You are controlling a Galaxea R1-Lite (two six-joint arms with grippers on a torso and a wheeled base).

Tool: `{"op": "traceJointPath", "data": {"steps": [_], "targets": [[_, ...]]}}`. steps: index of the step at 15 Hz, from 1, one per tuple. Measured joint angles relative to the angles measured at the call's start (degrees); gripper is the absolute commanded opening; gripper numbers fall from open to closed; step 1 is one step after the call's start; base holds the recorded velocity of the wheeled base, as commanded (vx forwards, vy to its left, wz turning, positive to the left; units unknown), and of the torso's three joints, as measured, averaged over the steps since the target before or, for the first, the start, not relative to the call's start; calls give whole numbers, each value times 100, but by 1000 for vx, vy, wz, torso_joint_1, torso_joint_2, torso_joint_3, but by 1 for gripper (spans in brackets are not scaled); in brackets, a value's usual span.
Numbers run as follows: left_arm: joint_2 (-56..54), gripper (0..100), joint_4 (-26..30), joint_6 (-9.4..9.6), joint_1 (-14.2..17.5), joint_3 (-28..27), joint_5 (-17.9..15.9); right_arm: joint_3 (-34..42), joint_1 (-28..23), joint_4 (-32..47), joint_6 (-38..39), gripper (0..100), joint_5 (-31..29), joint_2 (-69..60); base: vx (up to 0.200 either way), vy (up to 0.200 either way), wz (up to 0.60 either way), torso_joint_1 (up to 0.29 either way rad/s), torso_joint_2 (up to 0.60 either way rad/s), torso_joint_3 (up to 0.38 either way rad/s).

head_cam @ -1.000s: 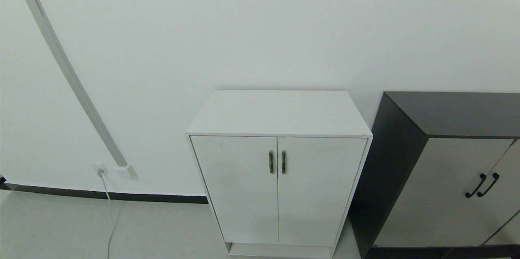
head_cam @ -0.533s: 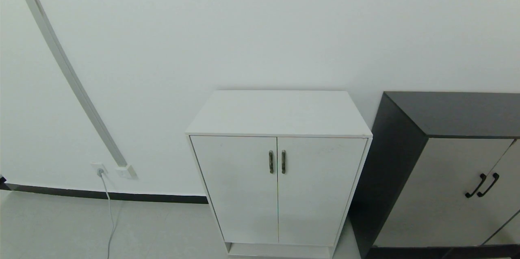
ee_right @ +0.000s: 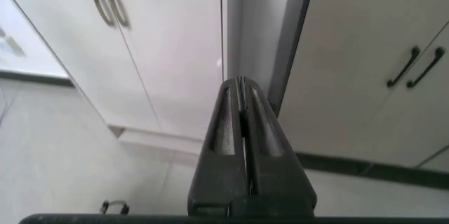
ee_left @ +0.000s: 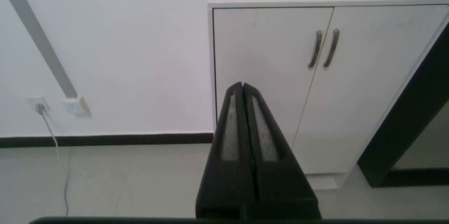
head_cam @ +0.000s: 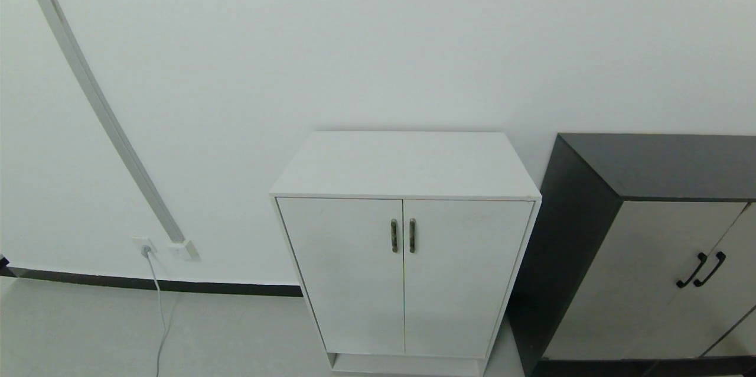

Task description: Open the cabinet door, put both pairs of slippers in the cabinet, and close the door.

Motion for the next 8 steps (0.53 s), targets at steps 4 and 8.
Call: {"op": "traceJointPath", "data": {"steps": [4,8], "targets": [[0,0,2,0,0,0,0,0,-302,-9,27,0,-141,-421,0,0,0,0,0,0],[0,0,0,-9,0,0,13,-2,-318,-29,316,0,-450,-603,0,0,0,0,0,0]]}}
